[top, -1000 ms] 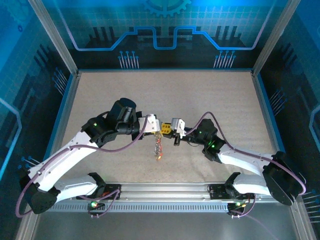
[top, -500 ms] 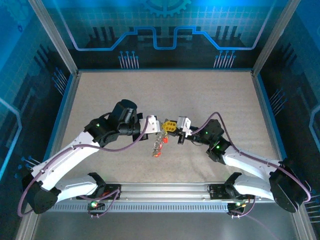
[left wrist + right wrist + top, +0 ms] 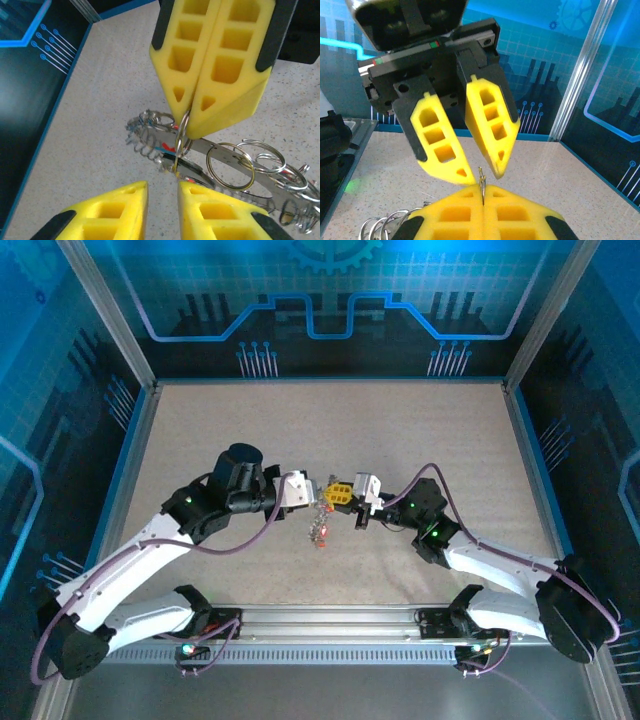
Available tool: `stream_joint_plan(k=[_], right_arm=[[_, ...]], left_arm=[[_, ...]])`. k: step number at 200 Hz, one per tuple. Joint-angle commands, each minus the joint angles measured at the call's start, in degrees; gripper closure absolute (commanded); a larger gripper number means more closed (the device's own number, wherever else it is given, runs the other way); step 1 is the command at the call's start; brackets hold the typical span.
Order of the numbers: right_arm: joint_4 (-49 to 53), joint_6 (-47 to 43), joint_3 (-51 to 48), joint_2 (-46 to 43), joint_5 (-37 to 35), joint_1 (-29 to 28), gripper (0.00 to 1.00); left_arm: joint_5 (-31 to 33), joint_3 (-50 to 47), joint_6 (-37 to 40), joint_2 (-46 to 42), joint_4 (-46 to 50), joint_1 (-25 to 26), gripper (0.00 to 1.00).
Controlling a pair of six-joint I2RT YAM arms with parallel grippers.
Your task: Put the keys on the keyring
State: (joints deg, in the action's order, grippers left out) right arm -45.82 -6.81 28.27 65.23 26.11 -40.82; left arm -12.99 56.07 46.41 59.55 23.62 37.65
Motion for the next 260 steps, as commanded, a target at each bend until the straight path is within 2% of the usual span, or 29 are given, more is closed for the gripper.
stream_joint_plan(k=[1,88,147,167,260], right_arm=[[-4.12,0.66,1.08,0.33,1.15,0.48,1.00],[-4.61,0.72,1.15,1.38,0.73,0.40,1.00],[-5.37,1.33,1.86,1.82,1.13,0.33,1.00],[-5.88,1.84,2.03,2.00,1.14,0.35,1.00],[-7.70,4.13,2.68,2.29,-0.68,0.46,1.00]], left_arm=[[-2.07,0.01,0.43,-0.75,-1.17,-0.40,0.76],[-5.84,0.83,0.95,0.08,-0.29,-0.39,0.73],[-4.13,1.50,2.65,2.19,-0.37,-0.38,0.89],[-2.91,1.67,3.50,2.49,-0.53,-0.40,1.00],[2.97,-1.30,6.21,3.47,-0.83,-0.29,1.00]])
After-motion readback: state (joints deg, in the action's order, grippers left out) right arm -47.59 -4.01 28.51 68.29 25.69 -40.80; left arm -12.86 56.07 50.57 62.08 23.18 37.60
